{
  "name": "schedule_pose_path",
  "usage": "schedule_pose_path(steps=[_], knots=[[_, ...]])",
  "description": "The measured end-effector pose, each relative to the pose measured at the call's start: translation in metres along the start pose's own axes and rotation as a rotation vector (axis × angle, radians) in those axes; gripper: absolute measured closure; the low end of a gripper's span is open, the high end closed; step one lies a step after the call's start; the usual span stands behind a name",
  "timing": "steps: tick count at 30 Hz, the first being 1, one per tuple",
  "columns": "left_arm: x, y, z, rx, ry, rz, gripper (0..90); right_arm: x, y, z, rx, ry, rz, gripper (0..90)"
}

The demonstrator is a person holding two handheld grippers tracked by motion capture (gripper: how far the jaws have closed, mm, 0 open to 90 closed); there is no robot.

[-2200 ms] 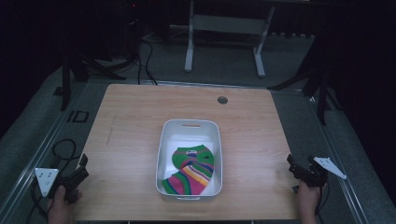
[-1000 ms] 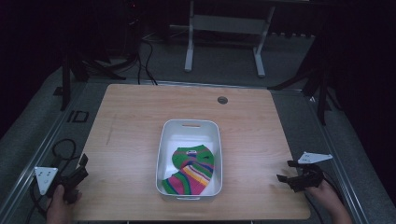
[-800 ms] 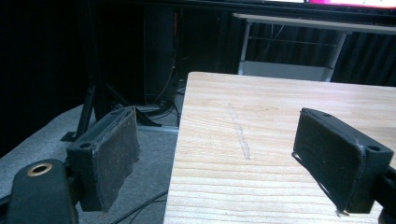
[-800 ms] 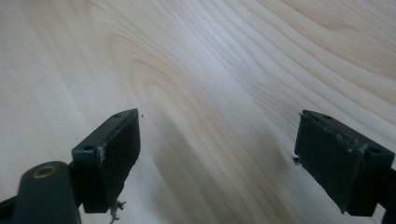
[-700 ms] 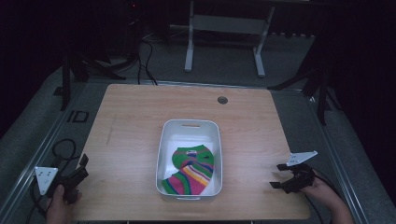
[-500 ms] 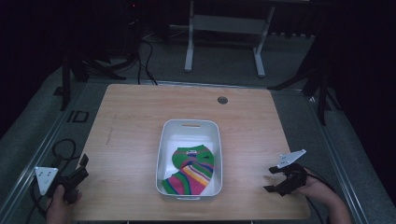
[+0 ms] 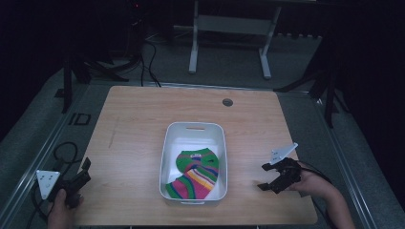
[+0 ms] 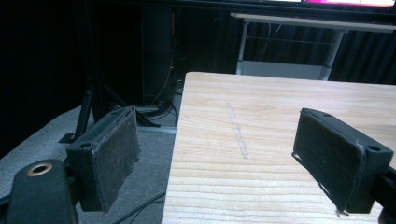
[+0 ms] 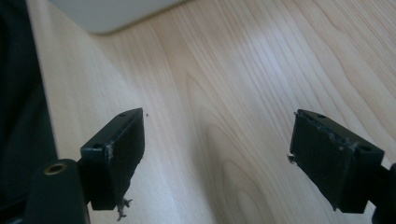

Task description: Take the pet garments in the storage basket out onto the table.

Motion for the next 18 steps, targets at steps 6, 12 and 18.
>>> schedule_pose_path(steps=[6,12,18], knots=[[0.000,0.000,0.000,0.001,0.000,0.001,14.8,-0.027,0.004,-0.007,-0.003,0.004,-0.045,17.7],[0.000,0.000,0.000,0.003,-0.001,0.002,14.8,-0.055,0.009,-0.019,-0.002,-0.012,-0.094,17.3],[0.000,0.000,0.000,0.003,-0.001,0.002,14.8,-0.082,0.014,-0.023,-0.002,-0.012,-0.142,16.9]])
Point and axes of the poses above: each handheld gripper's, and its own axes: z roughly forward along the jaws, x roughly out of its underside, y roughly to its left, the point moved 7 cm from there along z, roughly forward along the jaws, and after that the axes turned 2 degrees about z, right-handed, at the moved point
